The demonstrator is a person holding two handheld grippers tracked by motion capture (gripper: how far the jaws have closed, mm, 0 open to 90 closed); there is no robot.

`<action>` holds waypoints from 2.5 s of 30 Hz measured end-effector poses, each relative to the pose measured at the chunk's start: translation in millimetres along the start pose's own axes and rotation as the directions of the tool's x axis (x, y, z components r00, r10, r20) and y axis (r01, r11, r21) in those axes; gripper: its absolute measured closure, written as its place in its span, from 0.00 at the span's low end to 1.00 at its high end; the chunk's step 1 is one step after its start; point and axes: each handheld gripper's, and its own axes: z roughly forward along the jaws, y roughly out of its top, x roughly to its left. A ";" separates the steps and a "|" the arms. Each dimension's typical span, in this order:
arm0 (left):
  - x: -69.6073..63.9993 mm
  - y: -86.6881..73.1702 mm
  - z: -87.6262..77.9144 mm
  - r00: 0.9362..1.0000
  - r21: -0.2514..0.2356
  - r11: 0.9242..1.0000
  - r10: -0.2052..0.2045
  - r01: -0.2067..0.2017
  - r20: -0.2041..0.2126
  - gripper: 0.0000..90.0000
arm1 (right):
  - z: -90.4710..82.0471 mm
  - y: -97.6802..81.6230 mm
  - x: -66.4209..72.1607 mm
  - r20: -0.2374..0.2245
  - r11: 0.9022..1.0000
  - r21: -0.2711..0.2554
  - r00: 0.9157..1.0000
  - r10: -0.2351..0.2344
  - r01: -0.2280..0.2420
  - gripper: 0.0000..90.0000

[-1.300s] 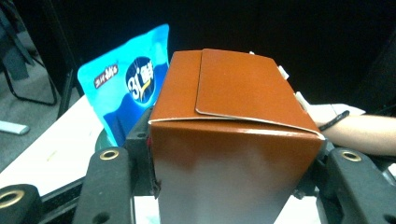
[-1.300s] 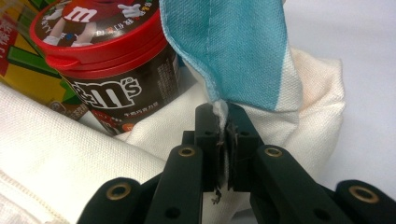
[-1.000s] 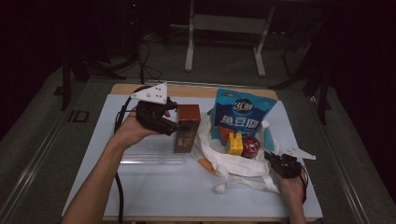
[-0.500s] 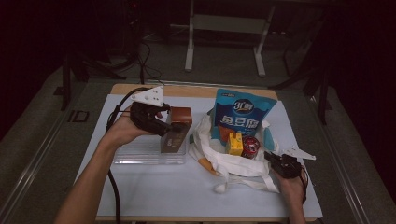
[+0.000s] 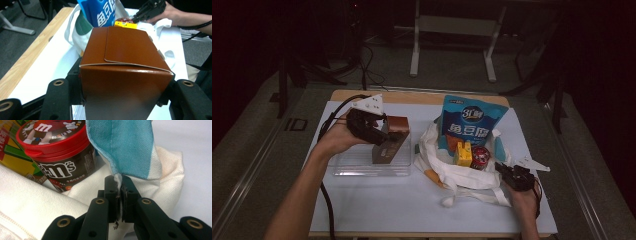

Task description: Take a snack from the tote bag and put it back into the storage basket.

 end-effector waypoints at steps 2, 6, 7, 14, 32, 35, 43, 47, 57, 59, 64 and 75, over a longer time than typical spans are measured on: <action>0.8 -0.9 -0.1 1.000 0.008 1.000 0.001 -0.001 0.002 0.48 | 0.0 0.0 0.0 0.000 1.000 0.000 1.000 0.001 -0.001 0.95; 3.1 -3.1 0.5 1.000 0.026 1.000 -0.003 0.003 0.000 0.48 | 0.0 0.1 0.0 0.000 1.000 0.000 1.000 0.000 0.000 0.95; 4.7 -5.7 2.3 1.000 0.052 0.999 -0.003 0.003 -0.007 0.48 | 0.0 0.0 0.2 0.001 1.000 0.000 1.000 -0.001 0.001 0.95; 5.4 -10.7 5.9 1.000 0.107 0.994 0.008 -0.008 -0.003 0.48 | -0.1 0.0 0.4 0.002 1.000 0.000 1.000 0.001 -0.001 0.95; 9.6 -21.4 9.5 1.000 0.217 0.976 0.010 -0.006 -0.018 0.48 | -0.1 0.1 1.2 0.007 1.000 0.001 1.000 -0.001 0.001 0.95; 9.4 -22.9 9.5 1.000 0.228 0.974 0.012 -0.009 -0.015 0.48 | -0.1 0.0 1.3 0.007 1.000 0.001 1.000 -0.001 0.001 0.95; 8.2 -25.8 16.0 1.000 0.269 0.963 0.012 -0.014 0.008 0.48 | -0.1 0.0 1.2 0.007 1.000 0.001 1.000 -0.002 0.002 0.95; 8.5 -26.5 19.1 1.000 0.279 0.960 0.007 -0.011 0.017 0.48 | -0.1 0.0 1.2 0.007 1.000 0.002 1.000 -0.002 0.002 0.95; 9.7 -33.4 27.3 0.999 0.285 0.959 -0.021 0.010 0.037 0.46 | -0.1 0.0 1.3 0.008 1.000 0.001 1.000 -0.002 0.002 0.95; 10.2 -33.5 27.3 0.999 0.286 0.958 -0.026 0.015 0.036 0.46 | -0.1 0.0 1.3 0.007 1.000 0.001 1.000 -0.002 0.002 0.95; 11.0 -33.8 29.3 0.999 0.280 0.960 -0.036 0.024 0.037 0.45 | -0.1 0.0 1.4 0.008 1.000 0.002 1.000 -0.003 0.003 0.95; 13.5 -33.0 43.1 0.996 0.264 0.963 -0.078 0.062 0.053 0.43 | -0.2 0.0 1.6 0.007 1.000 0.002 1.000 0.001 -0.001 0.95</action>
